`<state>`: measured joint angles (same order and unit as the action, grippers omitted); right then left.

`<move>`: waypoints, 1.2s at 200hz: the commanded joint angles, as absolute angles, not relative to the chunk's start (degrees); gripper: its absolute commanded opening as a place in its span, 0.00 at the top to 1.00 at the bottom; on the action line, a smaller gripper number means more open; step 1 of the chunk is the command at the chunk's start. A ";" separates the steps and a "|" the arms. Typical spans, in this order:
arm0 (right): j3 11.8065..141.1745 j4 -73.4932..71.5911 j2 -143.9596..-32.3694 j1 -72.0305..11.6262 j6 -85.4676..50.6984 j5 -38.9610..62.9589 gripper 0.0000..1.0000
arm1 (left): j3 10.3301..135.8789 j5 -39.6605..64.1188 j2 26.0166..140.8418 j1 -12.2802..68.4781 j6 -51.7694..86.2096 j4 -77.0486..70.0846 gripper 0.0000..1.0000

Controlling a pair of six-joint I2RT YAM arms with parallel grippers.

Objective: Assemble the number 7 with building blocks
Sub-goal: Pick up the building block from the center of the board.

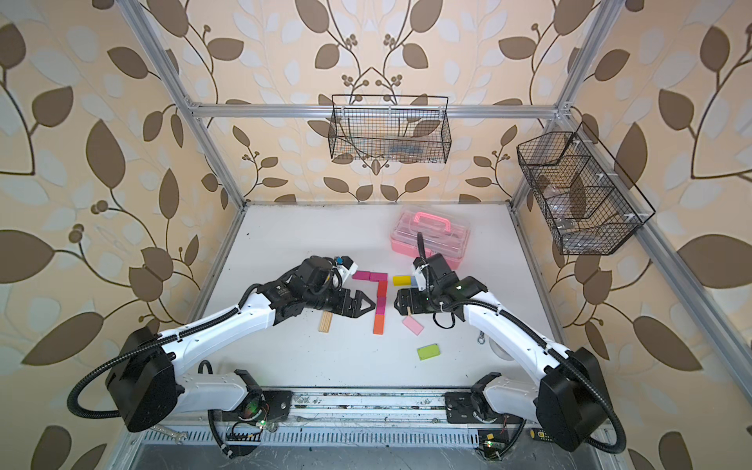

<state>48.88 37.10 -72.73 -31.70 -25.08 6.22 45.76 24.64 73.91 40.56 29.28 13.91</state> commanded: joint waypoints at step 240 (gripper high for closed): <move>48.57 40.04 -74.10 -31.11 -21.97 2.70 0.85 | 43.69 15.82 66.92 48.42 27.73 14.12 0.01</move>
